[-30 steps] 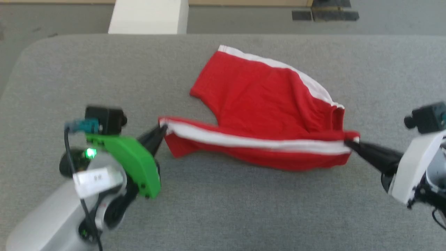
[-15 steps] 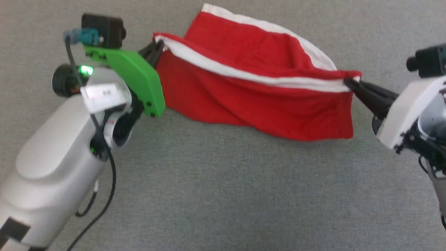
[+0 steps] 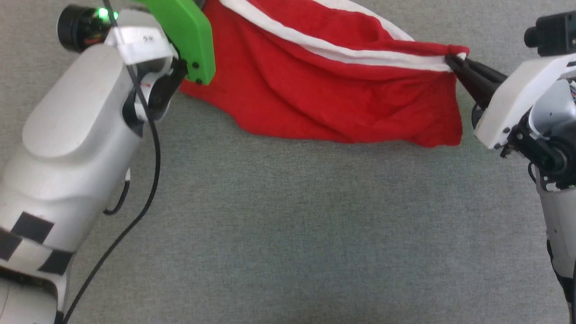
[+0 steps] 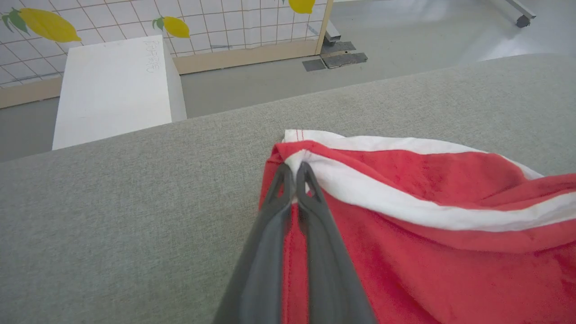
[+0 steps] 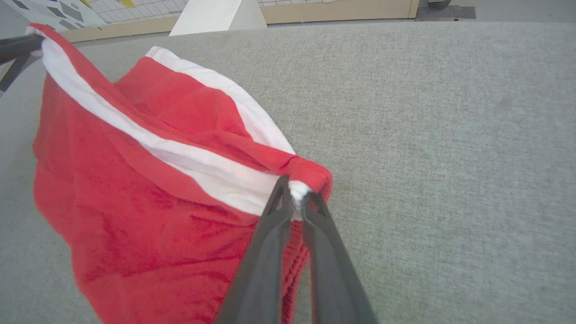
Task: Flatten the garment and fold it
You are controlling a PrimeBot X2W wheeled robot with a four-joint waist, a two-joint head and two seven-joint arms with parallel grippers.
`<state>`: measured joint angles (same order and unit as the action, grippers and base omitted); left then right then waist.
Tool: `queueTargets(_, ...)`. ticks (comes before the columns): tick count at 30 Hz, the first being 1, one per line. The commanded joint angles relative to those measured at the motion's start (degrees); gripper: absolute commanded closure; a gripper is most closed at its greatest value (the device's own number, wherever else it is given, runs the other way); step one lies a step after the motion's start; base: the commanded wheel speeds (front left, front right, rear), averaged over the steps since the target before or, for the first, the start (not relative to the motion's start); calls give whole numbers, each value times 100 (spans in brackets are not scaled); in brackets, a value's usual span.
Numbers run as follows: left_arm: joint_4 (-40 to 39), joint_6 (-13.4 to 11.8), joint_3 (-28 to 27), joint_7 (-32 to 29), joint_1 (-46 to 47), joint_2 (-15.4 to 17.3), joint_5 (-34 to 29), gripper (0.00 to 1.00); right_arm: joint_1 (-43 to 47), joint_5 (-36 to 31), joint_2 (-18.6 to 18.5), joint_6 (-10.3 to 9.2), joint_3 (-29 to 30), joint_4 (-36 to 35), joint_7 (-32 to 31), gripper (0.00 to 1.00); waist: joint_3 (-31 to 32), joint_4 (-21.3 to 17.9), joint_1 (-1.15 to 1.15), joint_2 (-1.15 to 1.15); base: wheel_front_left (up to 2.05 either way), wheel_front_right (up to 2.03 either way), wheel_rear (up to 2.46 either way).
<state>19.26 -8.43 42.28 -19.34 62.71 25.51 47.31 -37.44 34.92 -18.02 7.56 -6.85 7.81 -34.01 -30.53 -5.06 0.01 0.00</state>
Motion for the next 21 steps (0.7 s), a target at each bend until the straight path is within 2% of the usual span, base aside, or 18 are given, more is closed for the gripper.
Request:
queueTargets(1,97,48,10,25,188,-36,-105,100,-126,-88,63,-8,42,34,56,100,-110,-63,-1,0,0,0,0)
queueTargets(11,878,210,60,138,551,-161,-185,100,-288,-403,224,-8,100,180,208,100,-322,-179,-1,0,0,0,0)
queueTargets(12,940,218,60,163,558,-177,-182,91,-295,-416,226,-8,101,197,219,100,-319,-175,-1,0,0,0,0)
queueTargets(13,1011,227,63,199,568,-199,-186,78,-299,-430,226,-8,102,219,225,100,-313,-169,-1,0,0,0,0)
queueTargets(14,1067,229,66,229,577,-221,-191,76,-301,-444,218,-8,89,235,219,100,-304,-162,-1,0,0,0,0)
queueTargets(15,1137,241,80,255,584,-250,-197,5,-298,-456,209,-8,82,261,210,100,-284,-150,-1,0,0,0,0)
queueTargets(16,1190,250,81,282,587,-281,-189,0,-293,-466,208,-8,90,294,193,100,-259,-140,-1,0,0,0,0)
queueTargets(17,1245,261,85,331,595,-314,-192,0,-298,-505,199,-8,98,303,224,0,-224,-127,-1,0,0,0,0)
queueTargets(21,1410,316,82,616,603,-414,-221,0,-310,-624,195,-8,106,328,340,0,-11,-62,-1,0,0,0,0)
